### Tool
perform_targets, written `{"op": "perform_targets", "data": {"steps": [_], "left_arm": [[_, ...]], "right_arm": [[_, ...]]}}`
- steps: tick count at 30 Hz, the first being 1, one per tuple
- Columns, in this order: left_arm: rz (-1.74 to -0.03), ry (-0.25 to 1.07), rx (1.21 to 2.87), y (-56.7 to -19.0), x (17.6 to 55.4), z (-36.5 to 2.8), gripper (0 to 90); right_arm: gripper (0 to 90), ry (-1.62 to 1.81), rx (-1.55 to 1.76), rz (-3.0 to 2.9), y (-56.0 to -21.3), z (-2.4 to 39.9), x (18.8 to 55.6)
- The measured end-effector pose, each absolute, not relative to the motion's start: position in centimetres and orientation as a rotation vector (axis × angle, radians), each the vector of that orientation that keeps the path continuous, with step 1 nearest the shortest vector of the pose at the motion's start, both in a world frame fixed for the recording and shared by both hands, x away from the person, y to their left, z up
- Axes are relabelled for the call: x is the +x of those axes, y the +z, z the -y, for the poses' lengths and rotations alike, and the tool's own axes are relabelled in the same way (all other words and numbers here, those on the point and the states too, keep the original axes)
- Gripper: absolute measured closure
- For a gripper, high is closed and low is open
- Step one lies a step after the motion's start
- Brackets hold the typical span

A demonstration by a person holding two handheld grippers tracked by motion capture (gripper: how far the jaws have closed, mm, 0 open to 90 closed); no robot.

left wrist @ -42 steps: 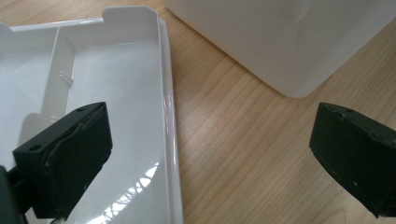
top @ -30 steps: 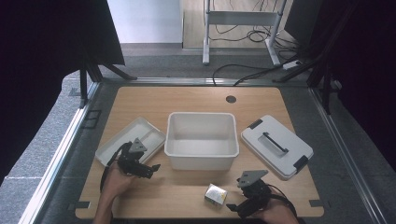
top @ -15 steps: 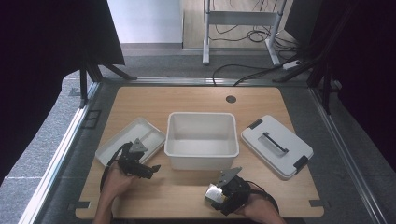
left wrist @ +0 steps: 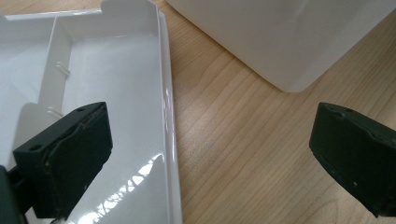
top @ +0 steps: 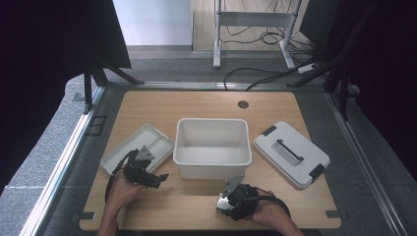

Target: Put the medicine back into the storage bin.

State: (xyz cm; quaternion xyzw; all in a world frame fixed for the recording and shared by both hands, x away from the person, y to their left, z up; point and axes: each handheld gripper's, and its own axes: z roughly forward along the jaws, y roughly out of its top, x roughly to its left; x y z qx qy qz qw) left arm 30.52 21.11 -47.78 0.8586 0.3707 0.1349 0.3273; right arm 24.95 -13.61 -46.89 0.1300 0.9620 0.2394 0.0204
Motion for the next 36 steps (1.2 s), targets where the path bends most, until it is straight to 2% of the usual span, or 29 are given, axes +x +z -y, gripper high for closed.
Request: {"op": "perform_targets", "data": {"steps": [36], "left_arm": [[-0.944, 0.354, 2.283, -48.0, 30.6, -20.6, 0.0]], "right_arm": [[45.7, 0.923, 0.334, -2.952, -34.8, 14.2, 29.7]]}}
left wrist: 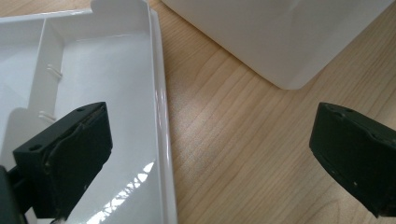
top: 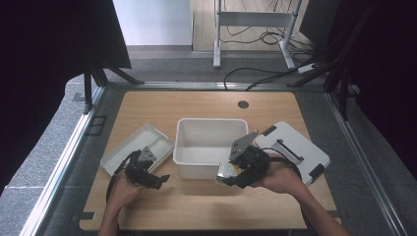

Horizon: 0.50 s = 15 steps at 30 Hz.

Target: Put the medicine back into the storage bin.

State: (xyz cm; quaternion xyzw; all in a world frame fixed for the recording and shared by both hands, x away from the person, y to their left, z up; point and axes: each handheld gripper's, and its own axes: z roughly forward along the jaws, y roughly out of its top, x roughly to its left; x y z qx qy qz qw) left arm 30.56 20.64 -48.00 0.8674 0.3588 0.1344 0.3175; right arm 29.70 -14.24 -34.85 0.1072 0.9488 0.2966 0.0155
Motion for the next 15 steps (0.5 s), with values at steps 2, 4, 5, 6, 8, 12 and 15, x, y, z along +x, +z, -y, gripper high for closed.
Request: {"op": "perform_targets", "data": {"steps": [2, 4, 5, 6, 8, 12, 15], "left_arm": [[-0.943, 0.356, 2.286, -48.0, 30.5, -20.6, 0.0], [-0.942, 0.358, 2.289, -48.0, 30.6, -20.6, 0.0], [-0.942, 0.358, 2.289, -48.0, 30.6, -20.6, 0.0], [-0.942, 0.357, 2.29, -48.0, 30.6, -20.6, 0.0], [-0.945, 0.359, 2.288, -48.0, 30.6, -20.7, 0.0], [-0.95, 0.36, 2.284, -48.0, 30.6, -20.7, 0.0], [-0.948, 0.362, 2.284, -48.0, 30.6, -20.7, 0.0]], "right_arm": [[45.7, 0.936, 0.35, -2.938, -34.3, 14.3, 30.3], [45.7, 0.933, 0.367, -2.919, -33.8, 14.4, 30.9], [45.7, 0.933, 0.367, -2.919, -33.8, 14.4, 30.9], [45.7, 0.935, 0.378, -2.907, -33.6, 14.4, 31.2], [45.7, 0.939, 0.405, -2.886, -33.3, 14.5, 31.8], [45.7, 0.931, 0.457, -2.84, -32.9, 14.5, 33.1], [45.7, 0.902, 0.523, -2.793, -33.0, 14.3, 34.3]]}}
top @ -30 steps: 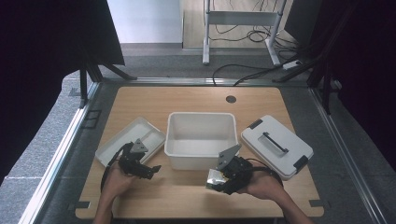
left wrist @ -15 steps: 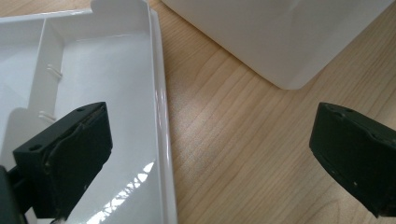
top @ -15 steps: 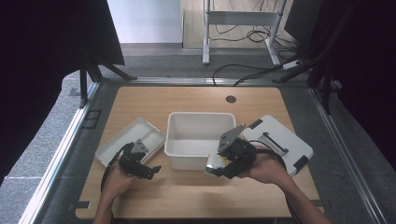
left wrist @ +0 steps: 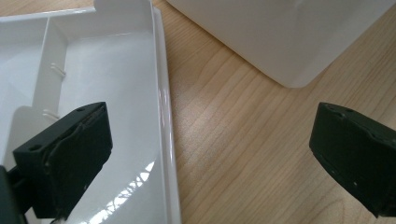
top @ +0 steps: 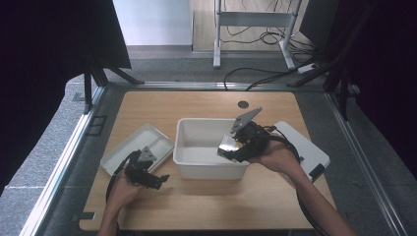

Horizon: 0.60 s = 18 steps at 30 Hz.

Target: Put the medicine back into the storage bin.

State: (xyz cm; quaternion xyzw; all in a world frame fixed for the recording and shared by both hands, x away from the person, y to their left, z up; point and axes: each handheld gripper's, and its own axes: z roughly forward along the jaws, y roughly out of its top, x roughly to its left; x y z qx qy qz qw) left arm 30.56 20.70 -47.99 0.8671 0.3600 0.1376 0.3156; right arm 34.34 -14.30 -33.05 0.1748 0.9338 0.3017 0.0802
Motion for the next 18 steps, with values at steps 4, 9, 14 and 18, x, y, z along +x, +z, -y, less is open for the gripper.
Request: {"op": "perform_targets", "data": {"steps": [4, 9, 14, 18], "left_arm": [[-0.949, 0.365, 2.283, -48.0, 30.6, -20.7, 0.0], [-0.955, 0.366, 2.277, -48.0, 30.6, -20.8, 0.0], [-0.958, 0.373, 2.271, -47.9, 30.6, -20.9, 0.0], [-0.96, 0.374, 2.269, -47.9, 30.6, -21.0, 0.0]], "right_arm": [[45.7, 0.882, 0.578, -2.765, -33.8, 14.0, 35.7], [45.7, 0.853, 0.619, -2.748, -34.9, 13.6, 36.9], [45.7, 0.798, 0.658, -2.745, -37.3, 12.9, 38.2], [45.8, 0.778, 0.686, -2.742, -38.9, 12.6, 38.8]]}}
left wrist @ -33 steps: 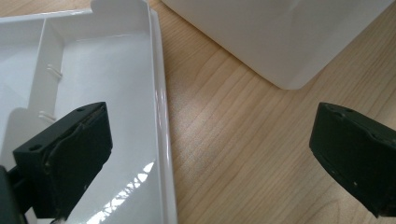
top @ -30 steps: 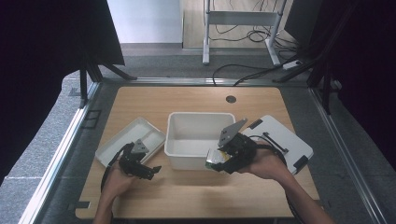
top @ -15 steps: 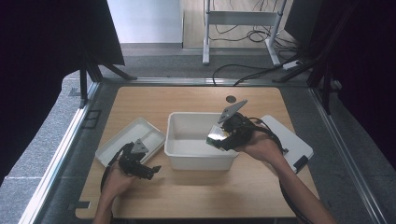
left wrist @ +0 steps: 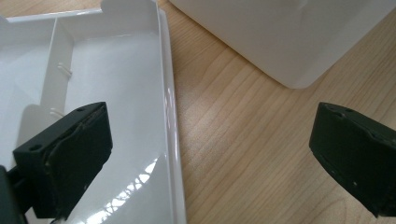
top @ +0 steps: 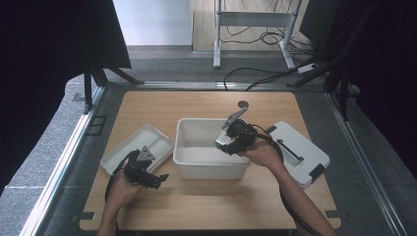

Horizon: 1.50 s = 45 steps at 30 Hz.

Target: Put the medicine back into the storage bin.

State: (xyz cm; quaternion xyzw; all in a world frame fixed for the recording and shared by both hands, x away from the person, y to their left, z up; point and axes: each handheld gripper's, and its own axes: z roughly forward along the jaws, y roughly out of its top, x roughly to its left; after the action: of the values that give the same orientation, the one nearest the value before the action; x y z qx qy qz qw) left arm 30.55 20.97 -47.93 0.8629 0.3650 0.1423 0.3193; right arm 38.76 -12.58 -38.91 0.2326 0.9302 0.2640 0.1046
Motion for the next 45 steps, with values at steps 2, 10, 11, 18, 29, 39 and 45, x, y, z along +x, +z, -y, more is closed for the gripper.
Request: {"op": "perform_targets", "data": {"steps": [2, 10, 11, 18, 29, 39, 45], "left_arm": [[-0.96, 0.373, 2.27, -47.9, 30.6, -21.0, 0.0], [-0.954, 0.374, 2.281, -48.0, 30.6, -20.9, 0.0], [-0.954, 0.375, 2.28, -48.0, 30.6, -20.9, 0.0], [-0.961, 0.373, 2.275, -48.0, 30.6, -21.0, 0.0], [-0.965, 0.376, 2.268, -48.0, 30.5, -21.0, 0.0], [-0.961, 0.371, 2.274, -48.0, 30.6, -20.9, 0.0], [-0.965, 0.368, 2.259, -47.9, 30.6, -21.1, 0.0]], "right_arm": [[45.7, 0.773, 0.687, -2.741, -39.2, 12.5, 38.8], [45.6, 0.725, 0.702, -2.754, -40.9, 12.0, 39.0], [45.5, 0.723, 0.704, -2.755, -40.9, 11.9, 39.0], [33.5, 0.727, 0.732, -2.767, -40.8, 11.8, 39.3], [14.4, 0.806, 0.685, -2.746, -39.0, 11.9, 38.7], [0.0, 0.892, 0.709, -2.672, -36.9, 13.4, 37.3], [0.0, 0.931, 0.716, -2.656, -36.5, 14.8, 36.2]]}}
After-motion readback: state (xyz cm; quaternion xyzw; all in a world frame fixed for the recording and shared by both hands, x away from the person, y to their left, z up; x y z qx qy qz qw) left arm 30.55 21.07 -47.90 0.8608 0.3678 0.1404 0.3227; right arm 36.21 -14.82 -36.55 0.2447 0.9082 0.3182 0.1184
